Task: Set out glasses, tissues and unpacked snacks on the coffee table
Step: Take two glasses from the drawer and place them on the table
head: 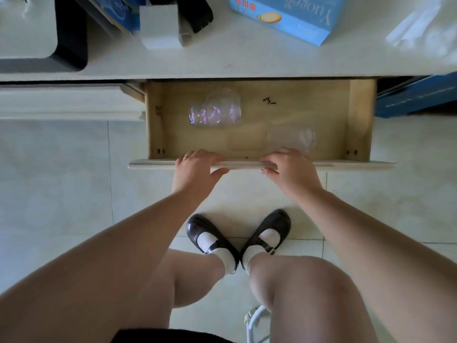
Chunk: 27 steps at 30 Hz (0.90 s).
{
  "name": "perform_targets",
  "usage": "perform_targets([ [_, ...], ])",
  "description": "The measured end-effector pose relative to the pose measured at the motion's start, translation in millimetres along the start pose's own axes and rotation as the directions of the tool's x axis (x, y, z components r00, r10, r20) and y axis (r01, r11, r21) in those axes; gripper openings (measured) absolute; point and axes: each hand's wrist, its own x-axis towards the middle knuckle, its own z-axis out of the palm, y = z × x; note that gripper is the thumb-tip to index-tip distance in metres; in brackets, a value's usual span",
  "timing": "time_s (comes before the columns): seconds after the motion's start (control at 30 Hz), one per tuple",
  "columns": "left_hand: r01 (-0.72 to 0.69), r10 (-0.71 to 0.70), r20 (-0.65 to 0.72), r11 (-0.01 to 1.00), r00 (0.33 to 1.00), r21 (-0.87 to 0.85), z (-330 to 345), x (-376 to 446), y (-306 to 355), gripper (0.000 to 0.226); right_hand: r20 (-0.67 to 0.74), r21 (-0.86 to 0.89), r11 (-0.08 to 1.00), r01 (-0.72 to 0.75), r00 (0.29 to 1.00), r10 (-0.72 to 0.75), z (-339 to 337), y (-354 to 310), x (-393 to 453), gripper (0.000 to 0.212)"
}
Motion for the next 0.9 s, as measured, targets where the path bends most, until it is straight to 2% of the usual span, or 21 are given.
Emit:
perform_targets([
  [0.27, 0.013, -0.021, 0.106, 0.998, 0.994, 0.068, 8, -22, -2, 0.035, 0.072, -0.007, 0.999, 0.041, 0.997, -0.041, 12, 5, -22, 0.028],
  [0.4, 0.002, -0.016, 0.166, 0.996, 0.986, 0.086, 7, -15, 0, 0.039, 0.081, 0.149, 0.988, -0.034, 0.996, 0.022, 8, 13, -19, 0.033],
  [0.5, 0.021, -0.026, 0.087, 0.998, 0.996, 0.064, 6, 7, -2, 0.041, 0.037, -0.068, 0.998, -0.013, 0.999, 0.016, 7, 29, -2, 0.051],
  [0.6, -0.031, 0.031, -0.002, 0.997, 1.0, 0.072, 7, 33, -3, 0.062, 0.108, -0.27, 0.962, -0.032, 0.992, 0.063, 3, 43, 17, 0.072],
  [0.67, -0.062, 0.062, 0.006, 0.994, 0.998, 0.093, 9, 52, 0, 0.077, 0.165, -0.358, 0.933, -0.014, 0.983, 0.078, 2, 50, 29, 0.081],
  [0.77, -0.115, 0.112, 0.028, 0.978, 0.993, 0.175, 20, 74, 4, 0.091, 0.229, -0.398, 0.918, 0.008, 0.969, 0.091, 2, 55, 45, 0.089],
  [0.9, -0.136, 0.136, 0.018, 0.956, 0.991, 0.262, 35, 96, 3, 0.098, 0.231, -0.421, 0.901, 0.107, 0.973, -0.008, 9, 62, 57, 0.095],
])
